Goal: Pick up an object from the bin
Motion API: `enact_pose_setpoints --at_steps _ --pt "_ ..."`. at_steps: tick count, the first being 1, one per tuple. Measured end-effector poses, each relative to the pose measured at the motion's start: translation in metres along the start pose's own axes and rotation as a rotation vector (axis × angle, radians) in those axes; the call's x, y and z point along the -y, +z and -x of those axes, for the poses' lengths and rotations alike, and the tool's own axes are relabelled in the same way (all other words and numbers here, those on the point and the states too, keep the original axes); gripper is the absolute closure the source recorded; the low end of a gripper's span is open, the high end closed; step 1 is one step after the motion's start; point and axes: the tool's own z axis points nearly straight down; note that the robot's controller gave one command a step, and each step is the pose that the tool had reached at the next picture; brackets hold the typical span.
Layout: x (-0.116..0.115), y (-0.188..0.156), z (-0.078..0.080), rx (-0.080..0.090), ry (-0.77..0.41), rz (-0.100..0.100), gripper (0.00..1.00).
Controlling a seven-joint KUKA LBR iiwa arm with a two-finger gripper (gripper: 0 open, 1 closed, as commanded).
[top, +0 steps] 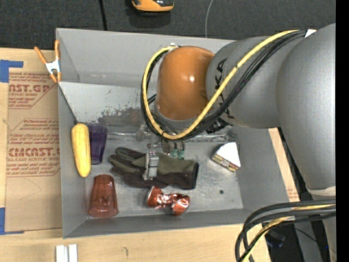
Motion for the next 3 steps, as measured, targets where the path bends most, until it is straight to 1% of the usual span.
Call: enact_pose_setpoints --at_steps 1,2,3 --pt "0.000 -0.005 0.002 0.007 0.001 0.001 0.00" --pt "0.013 0.037 0.008 0.014 -0.063 0.001 0.00" --pt "0.022 0.087 0.001 0.010 -0.109 0.000 0.00"
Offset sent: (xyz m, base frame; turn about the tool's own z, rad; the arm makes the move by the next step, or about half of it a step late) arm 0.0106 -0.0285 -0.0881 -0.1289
